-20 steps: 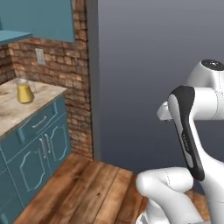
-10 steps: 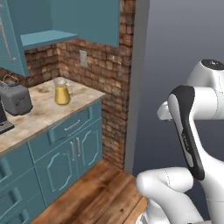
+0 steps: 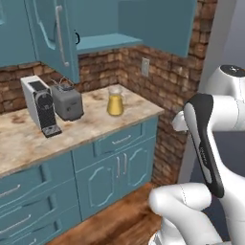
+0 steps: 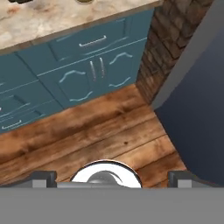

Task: There is a tray on the dining counter. Grab the cup, mug, and pitcher and place them on the tray. The pitcher may be placed next to the tray if it cannot fit the tray.

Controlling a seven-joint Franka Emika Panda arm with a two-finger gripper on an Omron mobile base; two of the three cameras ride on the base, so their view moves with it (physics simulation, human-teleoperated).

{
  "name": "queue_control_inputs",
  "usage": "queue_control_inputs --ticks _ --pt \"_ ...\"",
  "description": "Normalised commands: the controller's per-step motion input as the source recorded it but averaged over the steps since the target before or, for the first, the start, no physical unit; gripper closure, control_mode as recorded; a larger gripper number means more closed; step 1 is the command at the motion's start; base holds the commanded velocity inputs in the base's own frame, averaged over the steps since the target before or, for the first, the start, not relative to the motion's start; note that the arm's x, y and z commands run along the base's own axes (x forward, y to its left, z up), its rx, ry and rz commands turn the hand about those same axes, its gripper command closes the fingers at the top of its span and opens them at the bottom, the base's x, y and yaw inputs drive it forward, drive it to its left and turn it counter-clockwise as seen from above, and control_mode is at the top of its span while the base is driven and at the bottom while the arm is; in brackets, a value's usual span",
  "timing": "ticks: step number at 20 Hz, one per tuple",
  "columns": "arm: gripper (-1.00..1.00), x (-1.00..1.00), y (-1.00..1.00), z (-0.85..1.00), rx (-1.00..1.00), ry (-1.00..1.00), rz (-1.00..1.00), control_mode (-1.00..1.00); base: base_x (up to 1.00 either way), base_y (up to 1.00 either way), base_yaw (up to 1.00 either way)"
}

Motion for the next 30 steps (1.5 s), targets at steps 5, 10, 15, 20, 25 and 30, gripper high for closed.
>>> queue_control_inputs --ticks 5,10,15,20,25,30 --pt "-1.00 0.00 0.00 0.00 0.00 0.00 0.00 1.00 0.81 0.00 0.46" --pt "-1.00 0.00 0.00 0.00 0.00 0.00 0.00 1.00 0.87 -0.03 0.41" --pt "-1.00 0.00 0.00 0.00 0.00 0.00 0.00 1.00 0.74 -0.14 0.30" --pt "-1.00 0.00 0.00 0.00 0.00 0.00 0.00 1.00 0.40 -0.25 0.13" --pt "-1.00 0.00 0.00 0.00 0.00 0.00 0.00 1.00 0.41 -0.42 0.14" --pt "-1.00 0.00 0.00 0.00 0.00 0.00 0.00 1.00 0.45 -0.36 0.15"
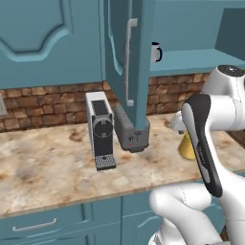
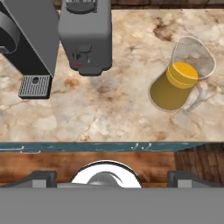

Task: There is a tray on the dining counter. Grab the cup, mug, and pitcher and place them on the tray. The pitcher may be placed next to the tray if it cannot fit the tray.

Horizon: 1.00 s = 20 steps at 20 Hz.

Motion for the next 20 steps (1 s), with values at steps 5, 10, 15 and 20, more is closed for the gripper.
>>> queue_control_inputs --ticks 5,10,15,20 --pt "-1.00 0.00 0.00 0.00 0.00 0.00 0.00 1.00 0.42 -0.29 0.13" --pt "-1.00 0.00 0.00 0.00 0.00 0.00 0.00 1.00 0.24 -0.31 0.07" --pt "-1.00 0.00 0.00 0.00 0.00 0.00 0.00 1.00 0.04 -0.37 0.00" --pt "-1.00 0.00 0.00 0.00 0.00 0.00 0.00 1.00 0.05 -0.23 -0.04"
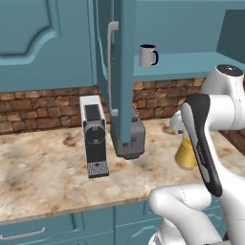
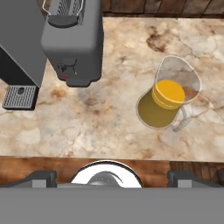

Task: There is a tray on the dining counter. Grab the cup, mug, and pitcher and place them on the tray. The pitcher may be placed next to the tray if it cannot fit the tray.

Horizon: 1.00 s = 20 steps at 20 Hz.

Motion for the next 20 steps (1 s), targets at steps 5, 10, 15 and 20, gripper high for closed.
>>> queue_control_inputs --ticks 5,10,15,20 --pt "-1.00 0.00 0.00 0.00 0.00 0.00 0.00 1.00 0.14 -0.17 -0.07" --pt "-1.00 0.00 0.00 0.00 0.00 0.00 0.00 1.00 0.12 -0.03 -0.08" --pt "-1.00 0.00 0.00 0.00 0.00 0.00 0.00 1.00 0.09 0.00 -0.08" --pt "-1.00 0.04 0.00 0.00 0.00 0.02 0.00 -1.00 0.12 0.00 0.00"
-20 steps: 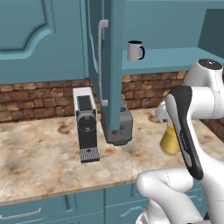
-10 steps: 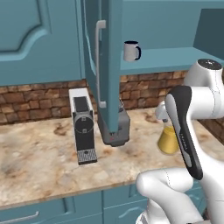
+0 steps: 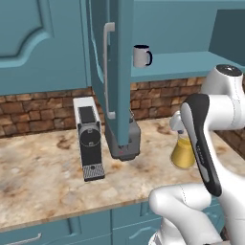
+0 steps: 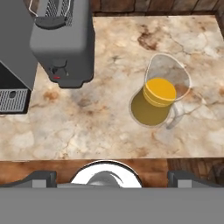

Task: There is a tray on the dining counter. Grab the cup, mug, and pitcher and place them on the tray. The pitcher may be placed next to the tray if it cannot fit the tray.

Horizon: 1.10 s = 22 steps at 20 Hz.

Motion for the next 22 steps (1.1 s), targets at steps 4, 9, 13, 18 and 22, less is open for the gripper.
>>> queue_control_inputs --ticks 4,9,13,18,22 --pt "-1.00 0.14 -0.01 0.09 0.00 0.01 0.02 -1.00 0.00 0.00 0.00" --pt "-1.00 0.02 0.00 0.51 0.00 0.00 0.09 -1.00 0.00 0.00 0.00" --pt "-1.00 0.00 0.00 0.40 0.00 0.00 0.08 -1.00 0.00 0.00 0.00" --pt "-1.00 0.00 0.00 0.44 0.00 0.00 0.10 -1.00 0.00 0.00 0.00" --pt "-1.00 0.00 0.00 0.38 0.00 -0.02 0.11 -1.00 0.00 0.00 0.00"
